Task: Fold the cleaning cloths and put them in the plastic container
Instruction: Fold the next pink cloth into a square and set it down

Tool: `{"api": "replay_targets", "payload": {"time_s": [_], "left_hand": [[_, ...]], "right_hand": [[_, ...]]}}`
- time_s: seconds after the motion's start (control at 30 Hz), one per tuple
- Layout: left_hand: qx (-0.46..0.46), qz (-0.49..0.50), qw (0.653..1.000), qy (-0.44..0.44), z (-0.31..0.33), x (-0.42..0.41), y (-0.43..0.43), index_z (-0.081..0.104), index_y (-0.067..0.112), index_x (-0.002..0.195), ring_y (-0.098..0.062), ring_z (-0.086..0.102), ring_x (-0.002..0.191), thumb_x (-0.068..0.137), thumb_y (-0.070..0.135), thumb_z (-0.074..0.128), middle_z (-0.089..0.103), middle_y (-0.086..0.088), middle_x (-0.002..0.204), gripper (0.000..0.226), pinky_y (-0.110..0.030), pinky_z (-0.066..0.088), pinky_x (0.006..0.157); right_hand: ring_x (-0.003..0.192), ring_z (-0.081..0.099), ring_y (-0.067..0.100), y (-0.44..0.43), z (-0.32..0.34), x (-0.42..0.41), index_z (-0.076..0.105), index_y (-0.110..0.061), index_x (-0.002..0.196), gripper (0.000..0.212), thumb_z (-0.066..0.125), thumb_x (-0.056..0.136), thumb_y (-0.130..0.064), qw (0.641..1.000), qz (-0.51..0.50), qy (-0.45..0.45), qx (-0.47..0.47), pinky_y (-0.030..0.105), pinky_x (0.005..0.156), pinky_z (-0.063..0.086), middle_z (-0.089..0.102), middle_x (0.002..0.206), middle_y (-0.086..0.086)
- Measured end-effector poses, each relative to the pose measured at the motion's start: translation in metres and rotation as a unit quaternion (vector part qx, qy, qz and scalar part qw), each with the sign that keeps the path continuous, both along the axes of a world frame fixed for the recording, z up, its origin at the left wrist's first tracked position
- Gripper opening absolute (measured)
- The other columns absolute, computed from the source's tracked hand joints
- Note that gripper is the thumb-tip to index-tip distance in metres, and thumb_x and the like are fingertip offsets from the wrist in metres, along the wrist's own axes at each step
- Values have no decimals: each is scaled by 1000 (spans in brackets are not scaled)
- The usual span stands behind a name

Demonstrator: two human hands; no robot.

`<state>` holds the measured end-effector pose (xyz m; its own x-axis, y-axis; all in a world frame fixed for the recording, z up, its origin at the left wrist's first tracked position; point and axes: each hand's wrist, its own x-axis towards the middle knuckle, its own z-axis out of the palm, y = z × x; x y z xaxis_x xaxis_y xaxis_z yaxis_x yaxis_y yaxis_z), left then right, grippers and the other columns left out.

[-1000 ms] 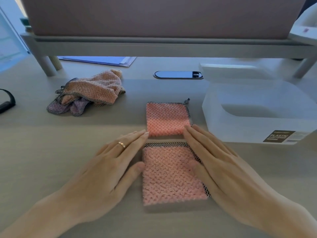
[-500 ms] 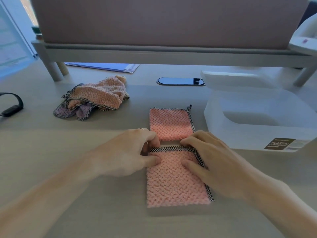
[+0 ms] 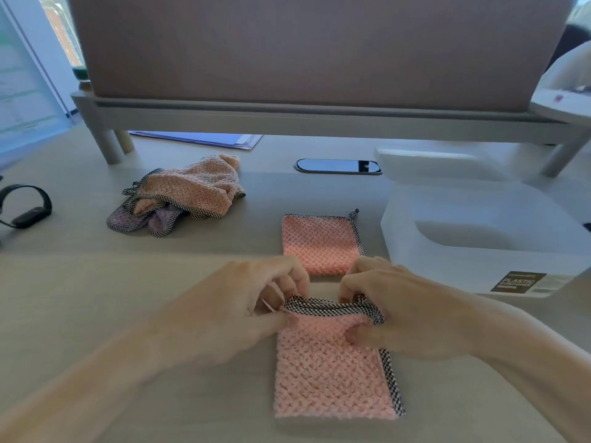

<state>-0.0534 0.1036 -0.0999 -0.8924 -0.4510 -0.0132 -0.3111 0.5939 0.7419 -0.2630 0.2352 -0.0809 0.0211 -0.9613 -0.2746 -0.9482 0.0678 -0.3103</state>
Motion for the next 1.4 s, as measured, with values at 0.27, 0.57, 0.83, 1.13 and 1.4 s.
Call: {"api": "replay_targets", "payload": {"time_s": [0.27,0.57,0.83,1.13,1.4], "left_hand": [[255,115,946,165,34,-18,-38,73,8,103,-25,75,87,75,12,79,77,-18,104,29,-30,63,75],[383,190,901,78,23,-81,-85,68,6,97,-12,71,61,95,0,66,76,-5,81,7,-25,60,55],[217,240,942,87,-9,-91,-87,63,5,112,-24,70,74,91,5,74,66,-15,101,25,-25,59,53],[-142,247,958,46,-15,-87,-69,53,22,128,-19,63,102,94,33,68,57,0,122,40,-36,52,89],[-319,65,942,-78,-43,-92,-28,15,15,163,-20,9,159,86,48,2,18,-5,171,85,-34,2,129]], "right_hand": [[66,65,6,-41,75,-27,66,-29,97,20,78,84,-39,977,-113,-177,-33,29,63,53,75,81,-9],[89,73,17,-109,63,-60,65,-4,119,22,65,97,-7,938,-243,-237,74,27,76,62,75,112,11],[98,68,30,-120,25,-47,53,-13,131,37,61,96,-4,958,-273,-87,14,40,84,60,62,121,11],[121,52,28,-108,-1,-42,38,-18,146,56,60,96,-7,961,-243,43,-121,35,89,47,46,143,11],[155,17,32,-84,-42,-7,26,-2,157,68,22,98,-35,977,-87,149,-125,46,127,15,25,166,17]]}}
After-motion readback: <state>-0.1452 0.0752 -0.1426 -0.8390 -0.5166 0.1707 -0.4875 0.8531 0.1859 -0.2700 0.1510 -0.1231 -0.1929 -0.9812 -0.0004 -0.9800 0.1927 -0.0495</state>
